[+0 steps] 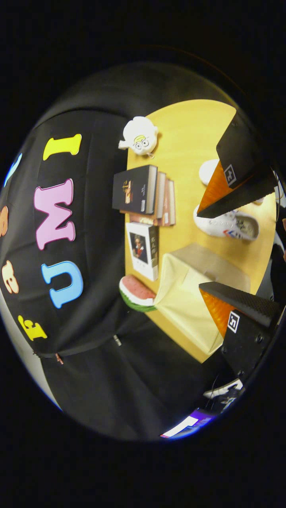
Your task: Open the storage box then place both shoes into the box .Put the left shoe in first, then the right shoe, with the right side of both shoes facing outward in a uniform manner.
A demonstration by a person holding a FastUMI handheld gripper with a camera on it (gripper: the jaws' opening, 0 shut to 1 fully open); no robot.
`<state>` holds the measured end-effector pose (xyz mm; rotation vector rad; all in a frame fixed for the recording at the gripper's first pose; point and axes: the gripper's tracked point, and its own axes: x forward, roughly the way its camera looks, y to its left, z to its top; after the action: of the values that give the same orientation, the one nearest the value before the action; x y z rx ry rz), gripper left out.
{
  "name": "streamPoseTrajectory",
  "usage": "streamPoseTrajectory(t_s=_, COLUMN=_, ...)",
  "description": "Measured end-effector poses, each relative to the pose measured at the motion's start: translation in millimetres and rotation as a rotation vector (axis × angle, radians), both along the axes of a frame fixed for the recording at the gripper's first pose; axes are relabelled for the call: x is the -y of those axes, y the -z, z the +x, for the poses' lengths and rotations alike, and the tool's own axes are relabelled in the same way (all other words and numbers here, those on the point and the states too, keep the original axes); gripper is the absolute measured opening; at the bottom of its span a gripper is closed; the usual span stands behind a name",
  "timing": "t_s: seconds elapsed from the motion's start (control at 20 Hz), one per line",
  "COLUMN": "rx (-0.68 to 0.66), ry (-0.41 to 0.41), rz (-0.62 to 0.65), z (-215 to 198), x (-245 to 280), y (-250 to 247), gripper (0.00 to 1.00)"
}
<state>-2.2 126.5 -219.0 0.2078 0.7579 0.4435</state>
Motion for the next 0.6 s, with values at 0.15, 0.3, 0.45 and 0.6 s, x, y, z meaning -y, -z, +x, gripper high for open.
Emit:
streamPoseTrajectory(t_s=0.15, rx=-0.07, ry=-0.025, rz=-0.15, z=-22.7, x=22.4, y=57.4, gripper=0.96)
streamPoseTrajectory(t_s=0.3, rx=-0.153, ry=-0.046, rz=-0.218, z=-43.4, x=29.4, y=95.5, gripper=0.9)
streamPoseTrajectory(t_s=0.45, rx=-0.226, ry=-0.027, rz=-0.186, z=-37.9, x=18.7, y=124.9, gripper=0.86)
streamPoseTrajectory(t_s=0.6, rx=-0.315, ry=0.015, rz=-0.138, z=-21.0, x=12.3, y=149.0, gripper=0.82)
